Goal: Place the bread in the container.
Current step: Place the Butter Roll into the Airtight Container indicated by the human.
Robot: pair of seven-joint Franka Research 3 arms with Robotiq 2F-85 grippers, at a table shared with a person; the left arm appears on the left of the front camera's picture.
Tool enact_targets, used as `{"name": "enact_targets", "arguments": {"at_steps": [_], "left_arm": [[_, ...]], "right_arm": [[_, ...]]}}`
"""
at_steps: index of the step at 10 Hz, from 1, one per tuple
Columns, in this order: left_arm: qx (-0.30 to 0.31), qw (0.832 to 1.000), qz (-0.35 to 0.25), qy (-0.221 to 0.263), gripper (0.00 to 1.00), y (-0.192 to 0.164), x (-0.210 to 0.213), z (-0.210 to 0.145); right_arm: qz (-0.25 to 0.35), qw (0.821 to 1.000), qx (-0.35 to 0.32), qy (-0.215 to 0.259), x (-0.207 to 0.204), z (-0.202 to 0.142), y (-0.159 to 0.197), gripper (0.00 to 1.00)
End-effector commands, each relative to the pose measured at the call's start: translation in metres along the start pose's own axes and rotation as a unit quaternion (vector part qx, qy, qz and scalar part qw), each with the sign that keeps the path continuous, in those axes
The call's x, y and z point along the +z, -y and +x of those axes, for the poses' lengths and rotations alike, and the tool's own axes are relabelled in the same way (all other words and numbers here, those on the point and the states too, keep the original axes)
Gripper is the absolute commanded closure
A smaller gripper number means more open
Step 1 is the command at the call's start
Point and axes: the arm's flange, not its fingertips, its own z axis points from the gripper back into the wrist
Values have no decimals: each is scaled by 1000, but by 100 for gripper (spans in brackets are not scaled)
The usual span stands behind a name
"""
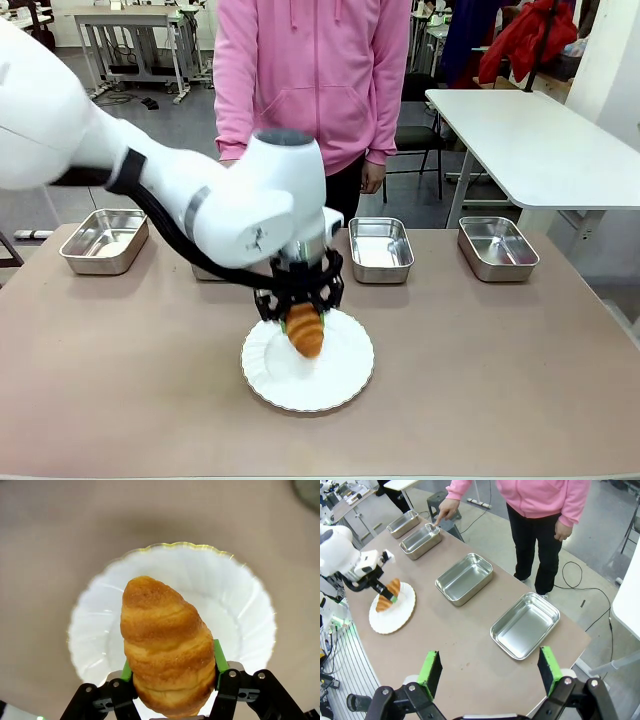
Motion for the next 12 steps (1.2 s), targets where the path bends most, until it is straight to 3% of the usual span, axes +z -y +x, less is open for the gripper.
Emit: {"name": "enact_targets", "arguments": {"at_steps": [1,4,6,9,12], "left_arm": [[-18,999,-1,27,36,-21,46,30],[-58,998,17,18,36,-60,101,96],[-96,995,7,9,36,-94,115,140],[-143,990,6,-10,36,-130,98,195],[-149,989,-4,-13,36,-146,72,229]], "right_arm": [[2,1000,3,4,0,1,-2,0],[2,1000,3,4,0,1,-2,0],[2,1000,3,4,0,1,-2,0],[2,1000,3,4,0,1,-2,0],[2,1000,3,4,0,1,-2,0]]}}
